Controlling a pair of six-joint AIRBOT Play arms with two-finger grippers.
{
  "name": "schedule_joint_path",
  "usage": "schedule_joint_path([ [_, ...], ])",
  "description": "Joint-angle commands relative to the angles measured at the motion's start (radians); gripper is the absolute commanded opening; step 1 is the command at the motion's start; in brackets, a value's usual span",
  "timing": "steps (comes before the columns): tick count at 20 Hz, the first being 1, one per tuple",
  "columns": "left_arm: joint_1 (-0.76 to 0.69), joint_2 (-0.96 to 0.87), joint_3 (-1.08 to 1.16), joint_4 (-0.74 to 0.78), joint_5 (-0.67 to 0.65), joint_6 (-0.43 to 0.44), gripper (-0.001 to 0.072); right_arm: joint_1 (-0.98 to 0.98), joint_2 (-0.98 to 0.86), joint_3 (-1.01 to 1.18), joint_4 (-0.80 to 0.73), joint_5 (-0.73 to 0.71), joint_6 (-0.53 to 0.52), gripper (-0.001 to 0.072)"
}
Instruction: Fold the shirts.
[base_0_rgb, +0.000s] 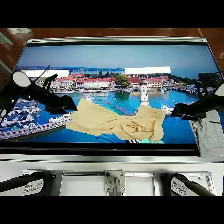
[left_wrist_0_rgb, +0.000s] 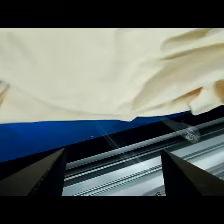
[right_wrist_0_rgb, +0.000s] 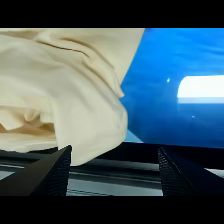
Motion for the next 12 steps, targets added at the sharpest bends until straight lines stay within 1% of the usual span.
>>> schedule_joint_path([
  [1, 0.058, 0.03, -0.192, 0.008, 0.152, 0.0, 0.0705, -0.001, -0.102, -0.001, 0.084, 0.01, -0.021, 0.0644],
  [3, 0.052, 0.005, -0.222, -0.011, 0.241, 0.0, 0.0705, -0.001, -0.108, -0.001, 0.068, 0.01, -0.021, 0.0644],
  [6, 0.047, -0.074, -0.222, -0.032, 0.303, 0.001, 0.0704, -0.001, -0.108, -0.001, 0.068, 0.015, -0.02, 0.0644],
  [7, 0.045, -0.096, -0.22, -0.039, 0.329, 0.0, 0.0695, -0.001, -0.108, -0.001, 0.068, 0.021, -0.019, 0.0644],
  [8, 0.045, -0.111, -0.22, -0.055, 0.359, 0.001, 0.0653, -0.001, -0.108, -0.001, 0.068, 0.029, -0.017, 0.0644],
  [9, 0.045, -0.126, -0.22, -0.07, 0.382, 0.001, 0.0646, -0.001, -0.108, -0.001, 0.068, 0.039, -0.017, 0.0644],
  [12, 0.045, -0.168, -0.22, -0.074, 0.396, 0.001, 0.0641, -0.001, -0.108, -0.001, 0.068, 0.051, -0.017, 0.0646],
])
